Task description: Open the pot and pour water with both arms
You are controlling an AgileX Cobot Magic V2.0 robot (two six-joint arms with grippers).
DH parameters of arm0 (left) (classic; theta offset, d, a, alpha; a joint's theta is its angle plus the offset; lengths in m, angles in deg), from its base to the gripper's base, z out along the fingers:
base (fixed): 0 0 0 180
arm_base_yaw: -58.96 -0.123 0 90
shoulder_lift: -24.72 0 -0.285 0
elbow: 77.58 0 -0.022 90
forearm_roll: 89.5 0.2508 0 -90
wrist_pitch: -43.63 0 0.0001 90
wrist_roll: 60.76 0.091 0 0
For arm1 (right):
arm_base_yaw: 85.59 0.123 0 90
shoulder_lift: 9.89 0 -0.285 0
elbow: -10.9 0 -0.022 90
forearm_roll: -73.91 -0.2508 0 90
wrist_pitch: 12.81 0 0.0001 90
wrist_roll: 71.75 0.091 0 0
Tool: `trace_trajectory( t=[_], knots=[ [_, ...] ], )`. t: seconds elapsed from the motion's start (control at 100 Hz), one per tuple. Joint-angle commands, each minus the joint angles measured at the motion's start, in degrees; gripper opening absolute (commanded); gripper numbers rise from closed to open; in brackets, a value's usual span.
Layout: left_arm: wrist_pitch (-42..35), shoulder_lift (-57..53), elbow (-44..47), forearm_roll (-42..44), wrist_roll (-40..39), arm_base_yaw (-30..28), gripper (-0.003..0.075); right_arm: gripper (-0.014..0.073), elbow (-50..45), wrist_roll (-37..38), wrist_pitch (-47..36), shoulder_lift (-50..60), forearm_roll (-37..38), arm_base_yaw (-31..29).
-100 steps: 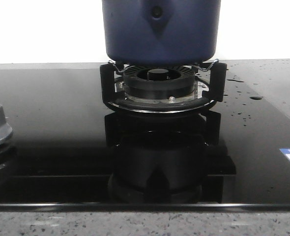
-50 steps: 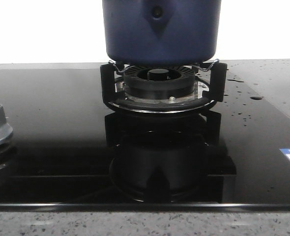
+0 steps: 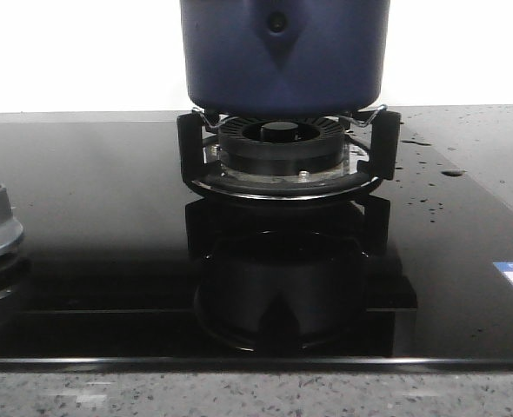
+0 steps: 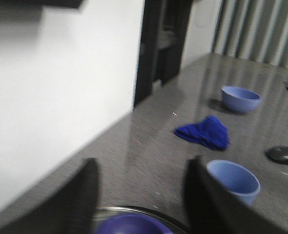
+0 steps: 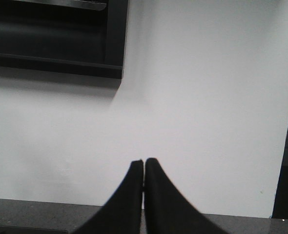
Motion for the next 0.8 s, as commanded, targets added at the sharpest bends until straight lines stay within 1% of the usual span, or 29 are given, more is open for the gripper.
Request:
trace_trajectory(
  t=[0.0, 0.03, 0.08, 0.12, 0.19, 0.26, 0.39, 0.51, 0.63, 0.7, 0.75, 0.79],
  knots=[
    [2.0, -8.99, -1.15, 0.06, -3.7, -4.11, 0.0079, -0.0065, 1.46, 0.1, -1.62, -0.12, -0.84, 1.6],
    [2.0, -11.59, -0.52, 1.53, -4.55, -5.84, 0.0043, -0.0065, 1.21, 0.1, -1.81, -0.12, -0.84, 2.62],
    [1.86, -15.34, 0.96, 3.42, -5.96, -8.49, 0.0024, -0.0065, 0.55, 0.1, -2.39, -0.12, -0.84, 4.24],
    [1.35, -18.16, 2.38, 4.41, -7.33, -10.38, 0.0022, -0.0065, -0.26, 0.1, -3.17, -0.12, -0.45, 5.83],
    [-2.31, -24.79, 6.58, 5.84, -10.76, -13.77, 0.0022, -0.0065, -1.82, 0.1, -3.67, -0.12, 0.85, 8.75],
    [-5.24, -31.14, 12.27, 7.31, -11.09, -15.51, 0.0022, -0.0065, -3.72, 0.1, -3.51, -0.12, 1.09, 11.84],
    [-10.43, -43.11, 25.42, 12.7, -11.09, -15.3, 0.0022, -0.0065, -7.14, 0.1, -2.62, -0.12, 1.2, 16.85],
    [-16.4, -55.47, 38.69, 12.75, -11.09, -14.56, 0.0019, -0.0064, -9.13, 0.1, -2.72, -0.12, 1.34, 20.38],
    [-20.31, -68.58, 50.29, 12.71, -11.28, -14.43, -0.0015, -0.0065, -9.38, 0.1, -3.77, -0.12, 1.34, 22.33],
    [-22.86, -75.9, 55.49, 12.71, -15.12, -14.43, -0.002, -0.0065, -9.38, 0.1, -4.36, -0.12, 1.34, 22.59],
    [-24.86, -80.82, 58.28, 12.82, -20.23, -14.43, -0.002, -0.0065, -9.38, 0.1, -4.25, -0.12, 1.34, 22.59],
    [-25.91, -83.35, 60.17, 13.44, -22.8, -14.43, -0.002, -0.0064, -9.38, 0.1, -4.14, -0.12, 1.34, 22.59]
  ],
)
